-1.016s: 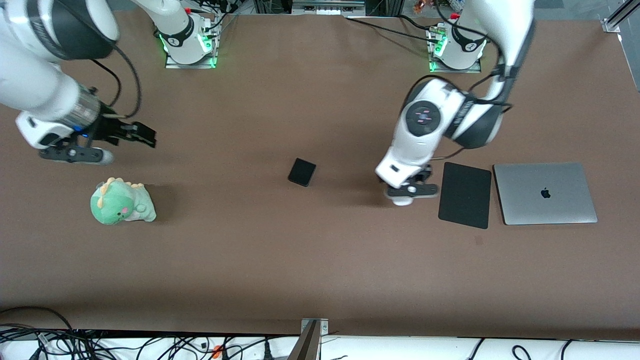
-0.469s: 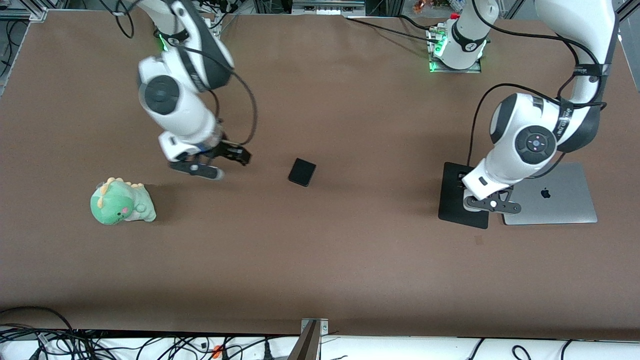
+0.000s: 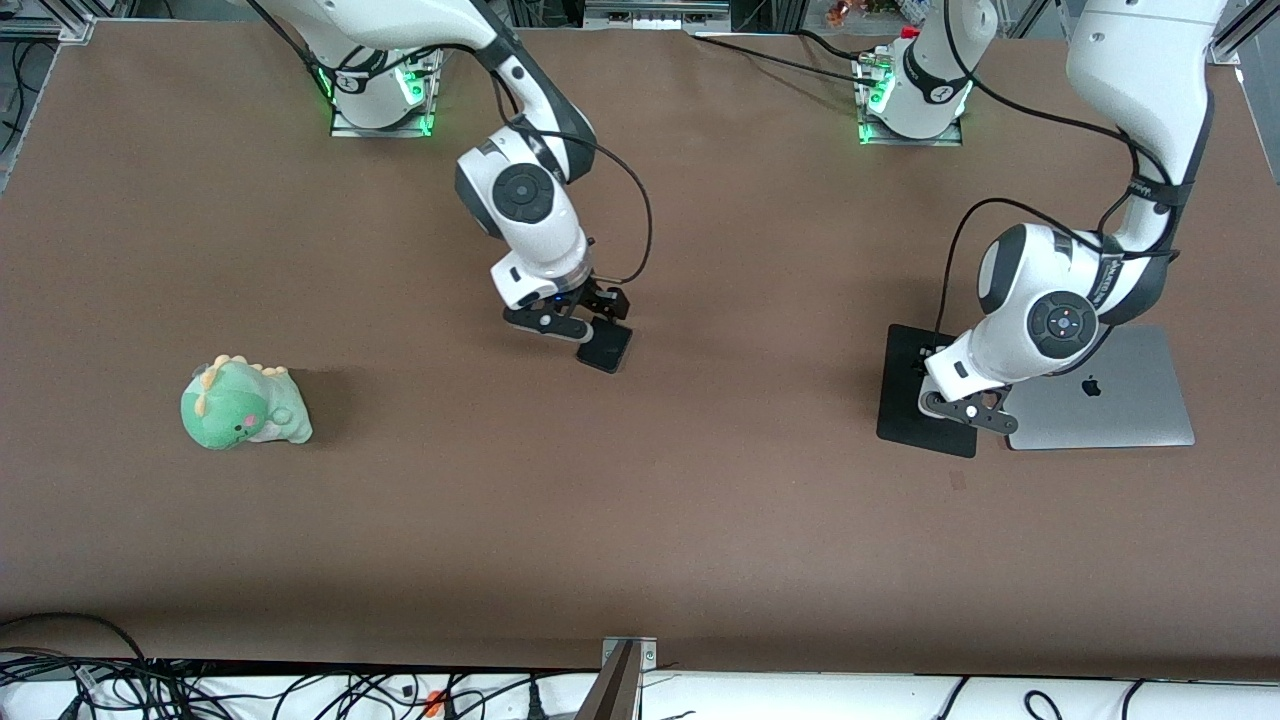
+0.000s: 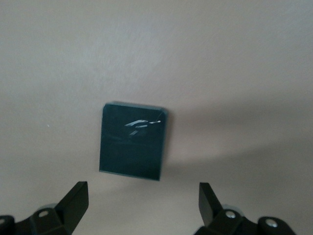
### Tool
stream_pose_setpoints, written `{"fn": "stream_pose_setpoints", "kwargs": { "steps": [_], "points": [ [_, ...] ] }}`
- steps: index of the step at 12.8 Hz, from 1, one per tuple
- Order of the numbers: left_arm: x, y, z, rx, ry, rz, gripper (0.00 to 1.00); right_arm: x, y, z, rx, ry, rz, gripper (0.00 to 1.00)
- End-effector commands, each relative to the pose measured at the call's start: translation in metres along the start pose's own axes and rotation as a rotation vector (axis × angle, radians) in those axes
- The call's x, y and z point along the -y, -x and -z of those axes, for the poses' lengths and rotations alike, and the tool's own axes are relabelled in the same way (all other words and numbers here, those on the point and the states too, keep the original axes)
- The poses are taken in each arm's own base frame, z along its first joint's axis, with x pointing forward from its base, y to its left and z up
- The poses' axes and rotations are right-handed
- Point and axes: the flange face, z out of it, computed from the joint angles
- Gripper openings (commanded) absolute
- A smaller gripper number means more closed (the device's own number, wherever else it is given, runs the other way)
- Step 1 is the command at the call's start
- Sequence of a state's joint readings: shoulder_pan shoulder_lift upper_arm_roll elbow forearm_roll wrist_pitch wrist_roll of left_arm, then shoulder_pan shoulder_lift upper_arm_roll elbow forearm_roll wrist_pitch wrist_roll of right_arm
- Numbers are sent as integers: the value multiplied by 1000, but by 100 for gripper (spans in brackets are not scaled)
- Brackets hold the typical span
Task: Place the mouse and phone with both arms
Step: 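Carry the mouse to the black pad while the right gripper reaches the phone, then lower the mouse onto the pad while the right gripper grasps the phone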
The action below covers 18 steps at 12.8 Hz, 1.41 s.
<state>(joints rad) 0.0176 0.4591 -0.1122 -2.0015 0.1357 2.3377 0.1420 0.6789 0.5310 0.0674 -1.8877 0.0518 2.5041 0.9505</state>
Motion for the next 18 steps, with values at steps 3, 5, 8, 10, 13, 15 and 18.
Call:
{"fn": "stream_pose_setpoints", "kwargs": {
  "steps": [3,5,8,10,13,15,18],
  "points": [
    [15,12,-19,-38,23,4,56,18,2,-33,-40,14,45,100],
    [14,13,-27,-24,29,-2,85,14,1,-43,-47,36,63,100],
    [15,7,-14,-45,26,13,100,12,0,-59,-59,25,63,100],
    [20,-2,31,-105,2,23,100,14,1,-61,-60,22,52,100],
    [30,-11,111,-18,-3,32,100,20,-2,-57,-68,9,43,100],
    [23,-13,173,29,-5,26,100,21,-1,-63,-66,12,42,100],
    [7,6,256,-55,33,71,100,19,-1,-75,-64,15,39,100]
  ]
}}
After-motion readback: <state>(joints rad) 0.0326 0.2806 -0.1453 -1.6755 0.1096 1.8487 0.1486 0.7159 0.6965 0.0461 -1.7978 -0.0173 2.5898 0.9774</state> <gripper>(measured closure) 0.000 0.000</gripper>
